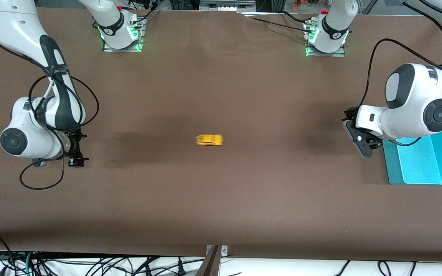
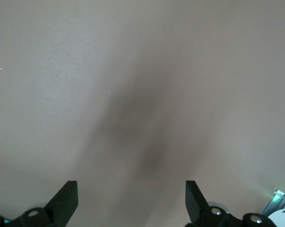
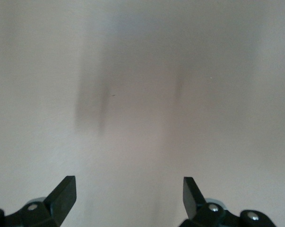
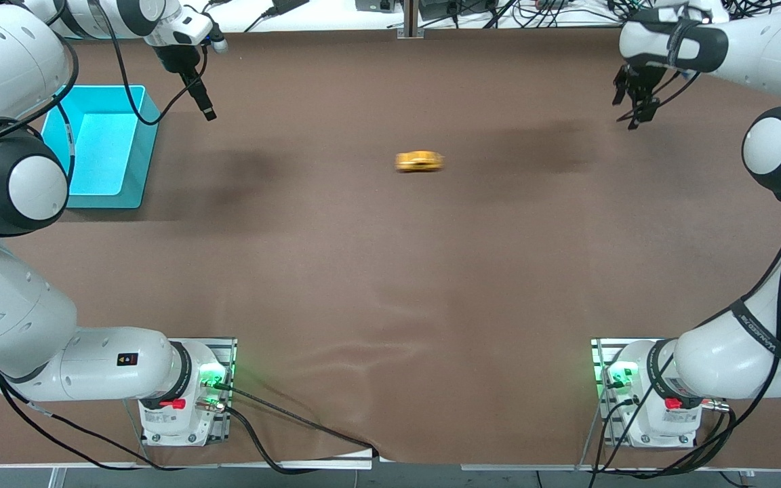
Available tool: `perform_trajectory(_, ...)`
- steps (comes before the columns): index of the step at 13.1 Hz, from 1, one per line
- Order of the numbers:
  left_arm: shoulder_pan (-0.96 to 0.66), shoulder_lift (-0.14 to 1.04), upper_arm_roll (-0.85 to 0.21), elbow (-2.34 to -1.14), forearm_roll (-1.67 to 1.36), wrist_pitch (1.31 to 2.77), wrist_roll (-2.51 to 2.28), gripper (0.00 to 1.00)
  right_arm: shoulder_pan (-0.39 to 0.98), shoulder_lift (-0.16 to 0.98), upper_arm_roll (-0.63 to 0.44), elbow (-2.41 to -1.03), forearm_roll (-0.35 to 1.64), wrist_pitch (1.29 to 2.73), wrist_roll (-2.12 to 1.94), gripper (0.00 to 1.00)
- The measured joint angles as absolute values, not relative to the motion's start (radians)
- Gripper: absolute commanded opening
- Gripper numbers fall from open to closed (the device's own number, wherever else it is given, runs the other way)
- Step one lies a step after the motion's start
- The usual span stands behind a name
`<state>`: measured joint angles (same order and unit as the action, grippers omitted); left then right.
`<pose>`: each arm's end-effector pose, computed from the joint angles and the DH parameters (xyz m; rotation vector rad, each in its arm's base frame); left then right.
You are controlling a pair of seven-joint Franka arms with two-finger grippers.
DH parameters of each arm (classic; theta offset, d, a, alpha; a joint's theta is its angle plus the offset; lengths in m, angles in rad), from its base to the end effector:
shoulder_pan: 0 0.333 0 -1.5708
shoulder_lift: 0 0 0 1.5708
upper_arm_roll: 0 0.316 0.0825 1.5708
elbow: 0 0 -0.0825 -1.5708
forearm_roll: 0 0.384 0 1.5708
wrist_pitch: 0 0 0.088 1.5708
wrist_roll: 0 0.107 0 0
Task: Wind and store yellow beetle car
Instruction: 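Release the car to roll toward the left gripper, withdraw the right gripper, then grasp the rolling car with the left gripper while the right gripper retracts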
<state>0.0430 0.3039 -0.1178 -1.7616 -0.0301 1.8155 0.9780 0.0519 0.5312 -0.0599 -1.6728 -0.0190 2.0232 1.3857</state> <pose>0.6076 -0.0432 0.3760 2.5698 -1.4729 -0.2908 0.6570 -0.0025 0.2824 2.3048 -1.8990 -0.1630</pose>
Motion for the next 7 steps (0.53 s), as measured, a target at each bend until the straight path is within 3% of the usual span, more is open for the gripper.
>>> perform_trajectory(7,0.057,0.304,-0.124,-1.839,0.115,1.880,1.084,1.00,0.051,0.411,-0.065,-1.594,-0.021,2.007,1.071,1.00)
